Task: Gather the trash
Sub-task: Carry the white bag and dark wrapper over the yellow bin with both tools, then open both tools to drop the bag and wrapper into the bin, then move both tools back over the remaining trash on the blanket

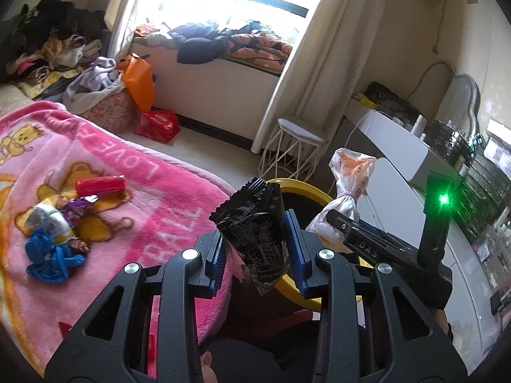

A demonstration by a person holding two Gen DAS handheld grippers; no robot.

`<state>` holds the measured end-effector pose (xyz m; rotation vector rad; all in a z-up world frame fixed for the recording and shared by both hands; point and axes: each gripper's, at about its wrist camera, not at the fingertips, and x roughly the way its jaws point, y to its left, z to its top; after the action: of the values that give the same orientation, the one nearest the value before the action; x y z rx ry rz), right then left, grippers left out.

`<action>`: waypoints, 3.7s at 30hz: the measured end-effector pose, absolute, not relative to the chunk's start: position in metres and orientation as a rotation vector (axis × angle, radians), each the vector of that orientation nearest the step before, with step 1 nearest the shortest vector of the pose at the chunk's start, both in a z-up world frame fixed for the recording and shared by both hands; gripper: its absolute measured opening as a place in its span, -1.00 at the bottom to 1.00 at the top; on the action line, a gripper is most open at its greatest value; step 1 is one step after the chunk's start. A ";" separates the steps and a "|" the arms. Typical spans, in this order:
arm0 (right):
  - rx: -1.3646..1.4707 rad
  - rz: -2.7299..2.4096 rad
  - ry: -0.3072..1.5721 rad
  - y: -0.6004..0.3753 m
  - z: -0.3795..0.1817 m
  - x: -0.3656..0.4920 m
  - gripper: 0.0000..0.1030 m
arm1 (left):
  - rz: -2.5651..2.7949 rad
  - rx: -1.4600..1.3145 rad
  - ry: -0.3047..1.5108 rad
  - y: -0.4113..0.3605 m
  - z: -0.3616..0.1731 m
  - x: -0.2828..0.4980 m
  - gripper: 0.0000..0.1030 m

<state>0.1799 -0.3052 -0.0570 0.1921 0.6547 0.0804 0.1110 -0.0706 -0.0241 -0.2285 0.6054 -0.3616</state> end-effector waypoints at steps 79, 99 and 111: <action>0.188 -0.001 0.739 -0.365 -0.082 0.180 0.56 | -0.368 -0.209 0.692 -0.133 -0.049 0.162 0.79; 0.194 0.102 0.650 -0.335 -0.054 0.167 0.56 | -0.216 -0.177 0.589 -0.080 -0.029 0.133 0.79; 0.151 0.224 0.624 -0.287 -0.041 0.159 0.56 | -0.138 -0.161 0.540 -0.052 -0.020 0.121 0.79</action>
<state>0.1590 -0.2869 -0.0410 0.1509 0.6238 0.2241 0.1213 -0.0520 -0.0202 -0.1615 0.5398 -0.1384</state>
